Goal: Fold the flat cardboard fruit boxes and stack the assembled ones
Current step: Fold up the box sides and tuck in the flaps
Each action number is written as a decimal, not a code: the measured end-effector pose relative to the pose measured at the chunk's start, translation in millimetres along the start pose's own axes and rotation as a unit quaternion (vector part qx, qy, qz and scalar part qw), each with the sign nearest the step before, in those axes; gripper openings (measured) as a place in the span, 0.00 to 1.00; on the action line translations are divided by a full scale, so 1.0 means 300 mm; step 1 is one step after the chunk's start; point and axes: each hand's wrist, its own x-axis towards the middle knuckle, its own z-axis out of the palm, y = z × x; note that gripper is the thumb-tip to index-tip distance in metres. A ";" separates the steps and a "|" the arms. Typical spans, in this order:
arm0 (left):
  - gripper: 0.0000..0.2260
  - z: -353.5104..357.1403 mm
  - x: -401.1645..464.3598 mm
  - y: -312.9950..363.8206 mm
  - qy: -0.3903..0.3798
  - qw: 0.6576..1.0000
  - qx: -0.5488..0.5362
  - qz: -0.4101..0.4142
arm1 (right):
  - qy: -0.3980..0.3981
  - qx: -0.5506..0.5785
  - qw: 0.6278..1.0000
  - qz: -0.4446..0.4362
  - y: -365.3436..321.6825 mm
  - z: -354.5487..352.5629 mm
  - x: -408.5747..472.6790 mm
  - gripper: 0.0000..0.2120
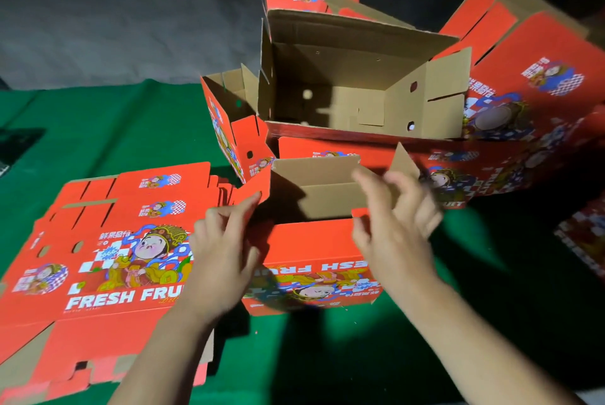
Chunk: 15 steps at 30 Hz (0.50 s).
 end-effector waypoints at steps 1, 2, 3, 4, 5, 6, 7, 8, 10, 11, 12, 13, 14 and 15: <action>0.37 -0.005 0.008 -0.007 -0.007 1.000 0.008 0.003 | 0.003 0.018 0.997 -0.069 -0.027 0.018 -0.014 0.33; 0.38 -0.011 0.016 -0.012 -0.014 1.000 0.009 0.006 | -0.029 0.044 0.991 -0.121 -0.044 0.033 -0.017 0.28; 0.40 -0.016 0.020 -0.016 -0.022 1.000 0.008 0.008 | -0.090 0.082 0.984 -0.128 -0.050 0.045 -0.002 0.28; 0.40 -0.021 0.022 -0.016 -0.031 0.999 0.013 0.009 | -0.169 0.111 0.975 -0.094 -0.048 0.055 0.019 0.31; 0.40 -0.024 0.022 -0.013 -0.040 0.999 0.024 0.010 | -0.242 0.112 0.962 -0.058 -0.041 0.064 0.039 0.36; 0.39 -0.025 0.018 -0.006 -0.050 0.998 0.038 0.013 | -0.302 0.096 0.948 -0.027 -0.031 0.074 0.056 0.41; 0.37 -0.023 0.014 0.002 -0.062 0.997 0.046 0.022 | -0.351 0.074 0.933 -0.008 -0.021 0.088 0.065 0.43; 0.32 -0.019 0.009 0.007 -0.072 0.996 0.048 0.035 | -0.391 0.060 0.919 0.001 -0.014 0.101 0.070 0.43; 0.26 -0.018 0.014 0.010 -0.113 0.992 0.051 0.039 | -0.409 0.042 0.911 0.000 -0.015 0.114 0.074 0.41; 0.30 -0.019 0.026 0.012 -0.143 0.988 0.050 0.017 | -0.388 0.030 0.921 -0.004 -0.022 0.116 0.069 0.41; 0.34 -0.017 0.043 0.014 -0.169 0.984 0.055 -0.015 | -0.346 0.022 0.938 -0.008 -0.029 0.114 0.058 0.40; 0.36 -0.010 0.064 0.017 -0.184 0.979 0.078 -0.045 | -0.282 0.025 0.959 -0.009 -0.038 0.110 0.045 0.39; 0.37 0.003 0.089 0.022 -0.191 0.972 0.122 -0.065 | -0.205 0.036 0.978 -0.003 -0.046 0.103 0.030 0.40; 0.37 0.017 0.115 0.030 -0.192 0.962 0.177 -0.076 | -0.133 0.055 0.990 0.001 -0.052 0.094 0.015 0.41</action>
